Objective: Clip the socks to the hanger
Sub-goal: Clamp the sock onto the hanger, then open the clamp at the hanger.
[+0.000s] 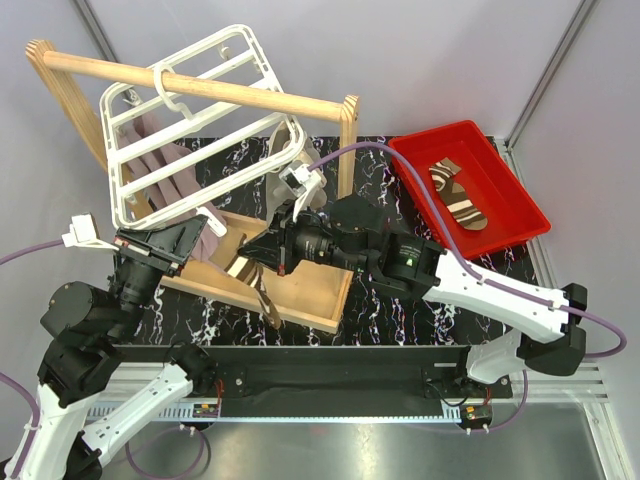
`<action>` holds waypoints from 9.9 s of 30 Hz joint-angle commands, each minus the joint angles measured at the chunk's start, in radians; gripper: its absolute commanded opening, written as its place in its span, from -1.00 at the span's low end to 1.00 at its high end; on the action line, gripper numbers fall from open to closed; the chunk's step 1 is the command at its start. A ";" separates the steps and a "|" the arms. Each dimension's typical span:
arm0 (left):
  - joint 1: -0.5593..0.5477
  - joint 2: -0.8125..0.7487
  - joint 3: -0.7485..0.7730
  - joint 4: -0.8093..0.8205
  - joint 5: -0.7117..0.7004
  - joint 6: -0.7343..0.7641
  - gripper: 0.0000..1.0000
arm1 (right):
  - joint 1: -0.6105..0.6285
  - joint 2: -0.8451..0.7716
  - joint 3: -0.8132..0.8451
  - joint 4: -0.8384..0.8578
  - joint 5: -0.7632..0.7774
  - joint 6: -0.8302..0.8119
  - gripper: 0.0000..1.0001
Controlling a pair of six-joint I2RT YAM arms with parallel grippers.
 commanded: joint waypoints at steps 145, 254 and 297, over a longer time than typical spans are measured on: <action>0.000 0.032 -0.006 0.063 0.098 -0.029 -1.00 | -0.184 -0.013 -0.068 0.173 -0.290 0.252 -1.00; 0.000 0.108 0.166 -0.064 0.039 0.604 0.27 | -0.188 -0.145 0.061 -0.301 -0.081 -0.371 -0.09; 0.001 0.154 0.216 0.005 0.183 0.555 -0.14 | -0.184 0.108 0.039 0.391 -0.324 -0.236 0.18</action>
